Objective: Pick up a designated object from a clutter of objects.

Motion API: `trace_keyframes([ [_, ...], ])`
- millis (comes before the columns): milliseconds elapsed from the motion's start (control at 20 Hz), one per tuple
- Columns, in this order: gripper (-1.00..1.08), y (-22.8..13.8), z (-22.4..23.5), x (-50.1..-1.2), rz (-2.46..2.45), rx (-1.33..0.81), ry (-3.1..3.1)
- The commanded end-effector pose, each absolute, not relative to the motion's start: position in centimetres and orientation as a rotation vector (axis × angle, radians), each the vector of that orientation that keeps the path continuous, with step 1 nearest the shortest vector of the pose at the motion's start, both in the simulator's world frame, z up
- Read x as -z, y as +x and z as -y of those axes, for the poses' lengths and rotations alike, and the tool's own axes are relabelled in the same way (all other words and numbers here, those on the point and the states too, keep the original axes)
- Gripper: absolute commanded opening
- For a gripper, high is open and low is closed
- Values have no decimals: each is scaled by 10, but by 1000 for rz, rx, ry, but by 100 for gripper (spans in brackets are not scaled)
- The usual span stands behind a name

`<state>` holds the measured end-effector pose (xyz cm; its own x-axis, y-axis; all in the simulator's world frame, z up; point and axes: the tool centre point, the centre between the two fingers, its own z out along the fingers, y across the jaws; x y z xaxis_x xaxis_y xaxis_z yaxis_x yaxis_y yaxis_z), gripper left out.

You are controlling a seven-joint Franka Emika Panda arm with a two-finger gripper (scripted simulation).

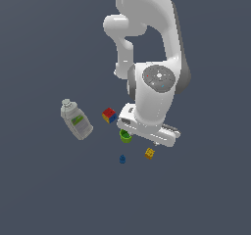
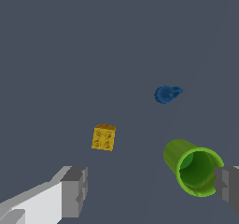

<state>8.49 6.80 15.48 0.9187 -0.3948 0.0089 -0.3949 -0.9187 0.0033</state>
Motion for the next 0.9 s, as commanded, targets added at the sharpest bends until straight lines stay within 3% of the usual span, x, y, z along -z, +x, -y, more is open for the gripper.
trace_keyframes([
  [0,100,90,-80,-133,693,-11,3061],
  [450,100,97,-106,-82,825,-2,3031],
  [850,100,97,-110,-73,844,2,3026],
])
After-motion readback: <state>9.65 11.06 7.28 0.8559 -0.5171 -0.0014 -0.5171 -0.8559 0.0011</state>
